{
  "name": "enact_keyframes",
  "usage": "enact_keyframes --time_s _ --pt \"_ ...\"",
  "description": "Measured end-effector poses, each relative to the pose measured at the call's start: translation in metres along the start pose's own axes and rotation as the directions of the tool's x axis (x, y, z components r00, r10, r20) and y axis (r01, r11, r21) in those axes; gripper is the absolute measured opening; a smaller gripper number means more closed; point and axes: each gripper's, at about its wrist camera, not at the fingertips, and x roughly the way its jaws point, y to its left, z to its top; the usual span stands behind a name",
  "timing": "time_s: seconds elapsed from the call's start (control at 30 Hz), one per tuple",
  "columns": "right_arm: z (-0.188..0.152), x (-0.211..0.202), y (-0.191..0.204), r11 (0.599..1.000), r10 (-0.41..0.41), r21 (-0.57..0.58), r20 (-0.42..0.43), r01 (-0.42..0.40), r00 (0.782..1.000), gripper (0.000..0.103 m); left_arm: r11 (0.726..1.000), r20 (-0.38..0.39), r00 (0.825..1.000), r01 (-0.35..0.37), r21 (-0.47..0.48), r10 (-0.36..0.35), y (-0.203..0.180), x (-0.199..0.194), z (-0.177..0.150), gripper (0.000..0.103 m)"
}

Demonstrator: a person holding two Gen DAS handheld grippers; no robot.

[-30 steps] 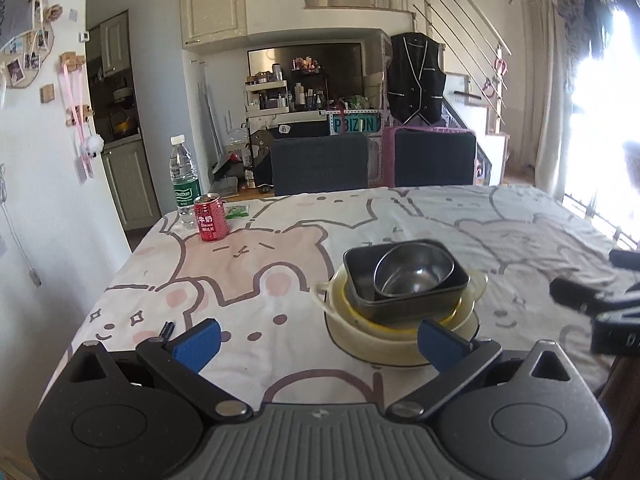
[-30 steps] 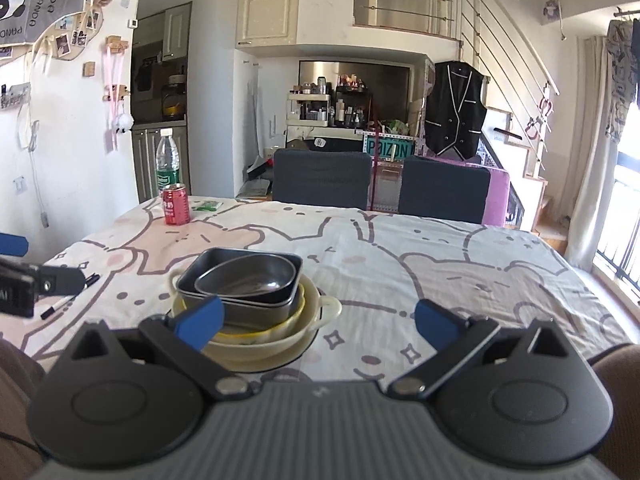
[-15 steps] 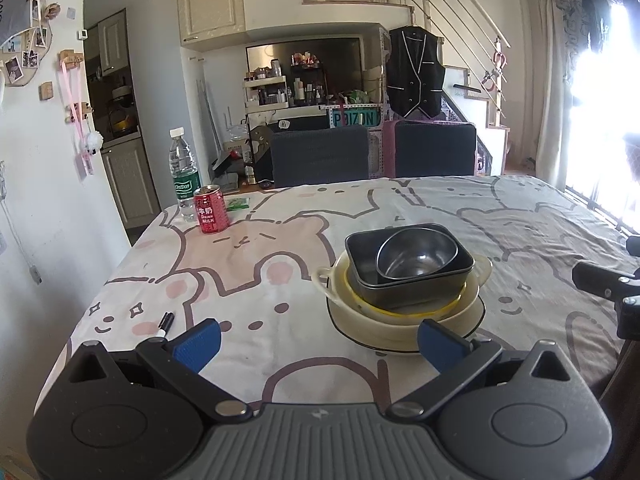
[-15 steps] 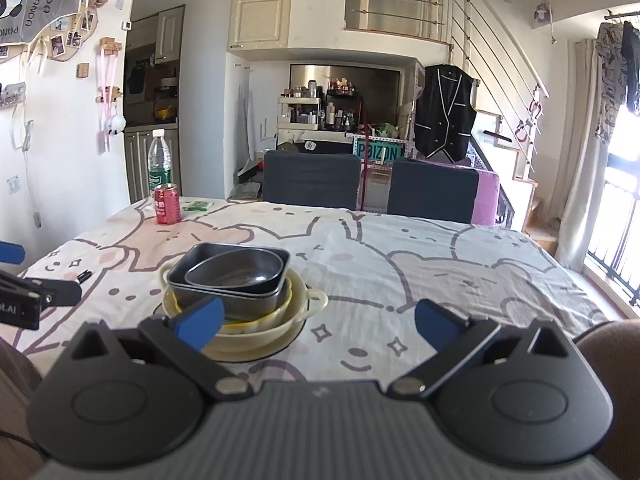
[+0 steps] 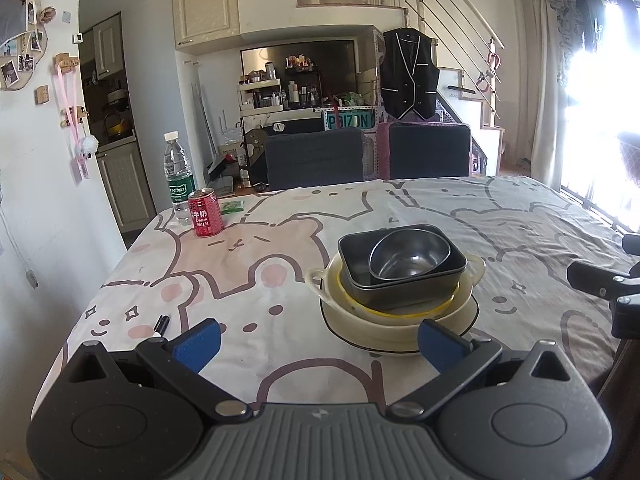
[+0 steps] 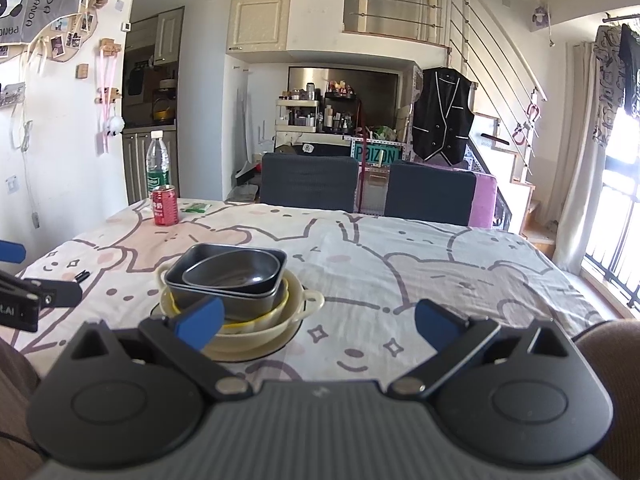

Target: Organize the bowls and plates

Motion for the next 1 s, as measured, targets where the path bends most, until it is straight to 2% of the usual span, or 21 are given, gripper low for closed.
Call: enact_keyframes --time_s 1.0 --pt "-0.003 0.0001 0.004 1.0 -0.013 -0.011 -0.007 0.012 1.0 0.103 1.0 0.0 1.0 0.01 0.001 -0.01 -0.004 0.0023 -0.0005 0.103"
